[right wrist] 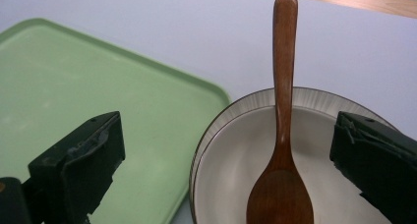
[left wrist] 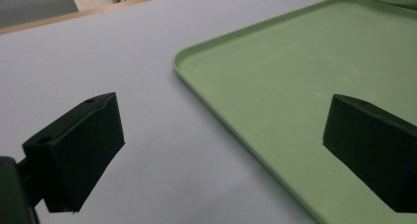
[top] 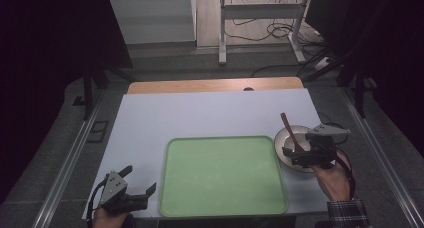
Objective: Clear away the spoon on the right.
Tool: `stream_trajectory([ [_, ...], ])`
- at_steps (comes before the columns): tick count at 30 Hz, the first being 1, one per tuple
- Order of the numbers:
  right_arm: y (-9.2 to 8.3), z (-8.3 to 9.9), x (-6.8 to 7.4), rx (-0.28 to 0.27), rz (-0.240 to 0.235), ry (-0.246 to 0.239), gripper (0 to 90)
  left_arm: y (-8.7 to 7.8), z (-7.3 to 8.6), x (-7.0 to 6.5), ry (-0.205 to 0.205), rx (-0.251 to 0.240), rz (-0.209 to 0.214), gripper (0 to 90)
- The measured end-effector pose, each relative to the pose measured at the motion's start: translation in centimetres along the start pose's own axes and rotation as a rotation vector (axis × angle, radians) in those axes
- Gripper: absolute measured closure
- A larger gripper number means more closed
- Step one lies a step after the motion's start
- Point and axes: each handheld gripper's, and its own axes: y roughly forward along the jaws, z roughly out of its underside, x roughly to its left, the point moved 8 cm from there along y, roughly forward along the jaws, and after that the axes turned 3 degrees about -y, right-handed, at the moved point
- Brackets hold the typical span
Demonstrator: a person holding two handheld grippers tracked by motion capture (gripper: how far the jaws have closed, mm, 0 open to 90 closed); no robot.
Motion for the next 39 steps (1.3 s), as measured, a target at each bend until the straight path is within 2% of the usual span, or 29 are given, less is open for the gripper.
stream_trajectory([
  [8,1.1,-0.8,-0.6,0.034,-0.003,0.007,1.3,0.0,0.0,0.0,-0.001,0.000,0.000,1.7],
  [13,1.9,-1.5,-1.0,0.052,0.010,0.006,1.7,0.0,0.0,0.0,-0.002,0.000,0.000,1.8],
  [17,2.4,-2.2,-1.5,0.057,0.017,0.023,1.7,0.0,0.0,0.0,-0.001,0.000,0.000,1.8],
  [25,4.0,-2.9,-2.2,0.094,0.028,0.017,2.9,0.0,0.0,0.0,0.003,0.002,0.000,1.8],
  [28,4.5,-2.9,-2.6,0.125,0.049,0.006,8.8,0.0,0.0,0.0,0.003,0.002,-0.001,1.8],
  [39,6.1,-3.2,-3.9,0.216,0.096,0.031,46.4,0.0,0.0,0.0,0.004,0.001,0.000,1.7],
])
